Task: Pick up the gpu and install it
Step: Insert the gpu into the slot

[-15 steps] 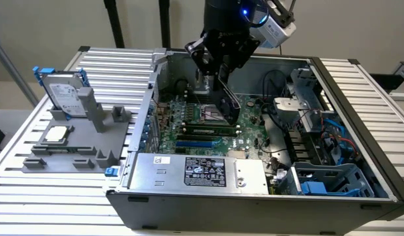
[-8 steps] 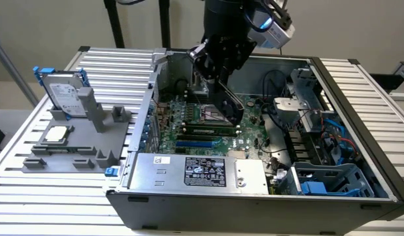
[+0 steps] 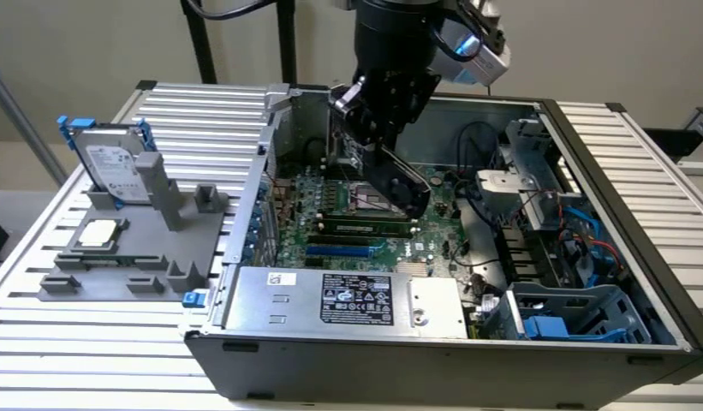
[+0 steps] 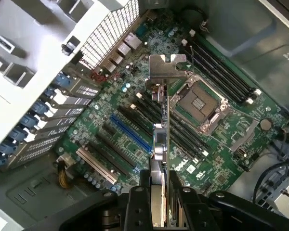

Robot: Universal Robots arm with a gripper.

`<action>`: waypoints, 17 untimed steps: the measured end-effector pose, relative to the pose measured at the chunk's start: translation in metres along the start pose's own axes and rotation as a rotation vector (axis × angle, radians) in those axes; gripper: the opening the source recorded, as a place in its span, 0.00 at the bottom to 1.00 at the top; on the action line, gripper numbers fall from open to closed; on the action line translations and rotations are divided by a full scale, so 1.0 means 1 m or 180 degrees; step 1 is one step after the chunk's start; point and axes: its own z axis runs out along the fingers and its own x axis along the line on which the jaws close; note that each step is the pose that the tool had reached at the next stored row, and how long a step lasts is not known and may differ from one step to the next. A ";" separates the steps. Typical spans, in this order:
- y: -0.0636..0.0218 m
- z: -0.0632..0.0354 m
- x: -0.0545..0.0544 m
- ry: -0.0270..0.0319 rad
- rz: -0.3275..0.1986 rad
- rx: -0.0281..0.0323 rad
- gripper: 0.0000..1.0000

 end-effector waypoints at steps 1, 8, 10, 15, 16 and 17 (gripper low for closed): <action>0.0000 0.0008 0.000 -0.0002 -0.0057 0.0002 0.00; -0.0001 0.0064 0.000 -0.0005 -0.0463 0.0008 0.00; -0.0001 0.0079 0.000 -0.0004 -0.0577 0.0008 0.00; -0.0002 0.0119 0.000 -0.0001 -0.0867 0.0007 0.00; -0.0001 0.0128 0.000 -0.0001 -0.0928 0.0006 0.00; -0.0002 0.0136 0.000 0.0000 -0.0985 0.0006 0.00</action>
